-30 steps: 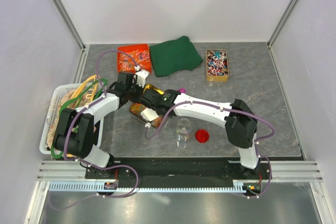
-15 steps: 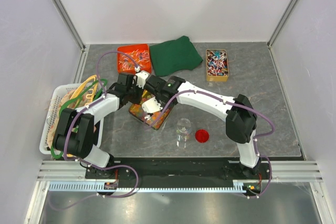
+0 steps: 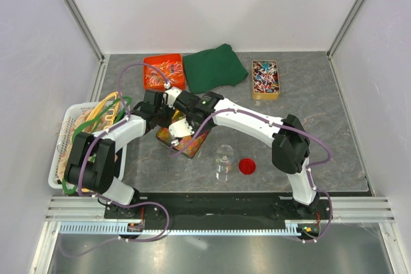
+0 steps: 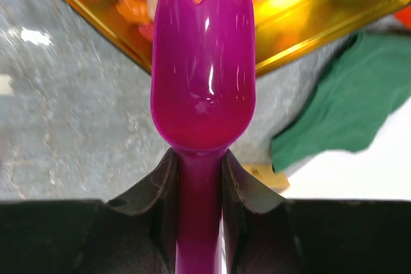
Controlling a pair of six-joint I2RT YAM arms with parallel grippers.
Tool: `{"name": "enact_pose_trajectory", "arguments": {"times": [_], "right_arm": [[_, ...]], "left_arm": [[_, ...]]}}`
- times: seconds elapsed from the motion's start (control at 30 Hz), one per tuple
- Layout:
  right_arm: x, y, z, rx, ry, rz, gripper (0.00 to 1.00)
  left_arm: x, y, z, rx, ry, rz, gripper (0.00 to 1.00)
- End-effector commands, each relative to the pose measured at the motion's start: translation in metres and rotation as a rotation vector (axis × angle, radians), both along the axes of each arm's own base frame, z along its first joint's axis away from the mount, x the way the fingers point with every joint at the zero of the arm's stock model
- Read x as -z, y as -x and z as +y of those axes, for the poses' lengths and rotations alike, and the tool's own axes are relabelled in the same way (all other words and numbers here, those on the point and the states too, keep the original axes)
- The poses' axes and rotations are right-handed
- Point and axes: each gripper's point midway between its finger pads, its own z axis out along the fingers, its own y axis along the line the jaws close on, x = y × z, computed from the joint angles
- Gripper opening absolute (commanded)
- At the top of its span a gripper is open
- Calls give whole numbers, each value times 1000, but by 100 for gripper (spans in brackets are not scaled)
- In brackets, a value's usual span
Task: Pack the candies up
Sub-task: Scoop the fake candies from the storage box.
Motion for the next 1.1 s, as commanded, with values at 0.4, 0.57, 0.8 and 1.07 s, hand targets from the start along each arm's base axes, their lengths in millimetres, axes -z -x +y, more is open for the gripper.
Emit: {"name": "enact_pose_trajectory", "arguments": {"times": [0.4,0.57,0.8,1.07], "right_arm": [[32,16,22,103,-108,142,0],[35,13,40,139,-157,121,0],[51,16,49,142,-148,136,0],[64,27,54,153,-147,171,0]], "left_arm": [[-51,-29,-21,10,115,-164,2],[-55,-32,-16,-21,97,-180,2],[-56,-32,-11,-37,87,-185,2],[-57,-34,-7,-60,75,-182,2]]}}
